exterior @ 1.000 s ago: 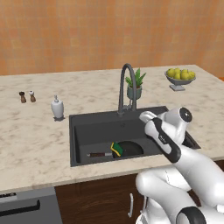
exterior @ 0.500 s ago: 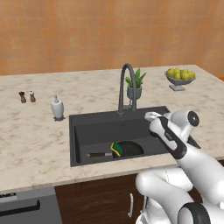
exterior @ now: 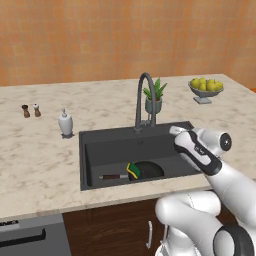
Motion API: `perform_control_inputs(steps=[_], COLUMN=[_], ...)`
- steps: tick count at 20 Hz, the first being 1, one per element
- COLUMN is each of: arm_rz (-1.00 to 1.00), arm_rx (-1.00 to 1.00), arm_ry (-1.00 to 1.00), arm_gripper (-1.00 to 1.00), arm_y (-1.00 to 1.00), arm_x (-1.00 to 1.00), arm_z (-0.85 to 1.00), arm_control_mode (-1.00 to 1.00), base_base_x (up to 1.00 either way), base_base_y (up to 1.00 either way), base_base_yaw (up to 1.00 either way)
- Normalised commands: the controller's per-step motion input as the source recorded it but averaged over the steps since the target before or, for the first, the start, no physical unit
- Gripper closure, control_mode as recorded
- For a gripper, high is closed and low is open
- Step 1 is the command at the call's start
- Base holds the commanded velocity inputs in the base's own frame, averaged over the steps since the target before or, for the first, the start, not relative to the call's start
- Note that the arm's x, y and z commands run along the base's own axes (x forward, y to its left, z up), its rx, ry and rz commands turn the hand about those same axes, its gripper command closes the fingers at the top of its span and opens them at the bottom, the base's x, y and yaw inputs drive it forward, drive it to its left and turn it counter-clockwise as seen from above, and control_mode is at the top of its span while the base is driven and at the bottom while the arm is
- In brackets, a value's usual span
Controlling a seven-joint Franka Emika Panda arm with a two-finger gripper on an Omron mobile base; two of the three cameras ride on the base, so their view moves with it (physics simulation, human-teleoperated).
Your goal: Pick the pan and sponge and place them into the sink. Then turn on the water.
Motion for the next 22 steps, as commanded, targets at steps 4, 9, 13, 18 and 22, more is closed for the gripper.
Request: perform_control_inputs(steps=[4, 9, 13, 18, 22], arm_rz=[0.02, 0.02, 0.01, 0.0, 0.01], arm_rx=[-0.01, 0.0, 0.0, -0.01, -0.12], arm_ry=[-0.27, -0.25, -0.17, -0.12, -0.06], arm_gripper=[-1.0, -1.0, -1.0, -1.0, -1.0], arm_y=[-0.15, -0.06, -0.08, 0.0, 0.0], arm_x=[0.09, 0.15, 0.12, 0.23, 0.1], arm_z=[-0.1, -0.1, -0.15, -0.07, 0.0], arm_control_mode=[-1.0, -1.0, -1.0, -1.0, -1.0], base_base_x=[0.0, 0.0, 0.0, 0.0, 0.0], base_base_y=[0.0, 0.0, 0.0, 0.0, 0.0], base_base_yaw=[0.0, 0.0, 0.0, 0.0, 0.0])
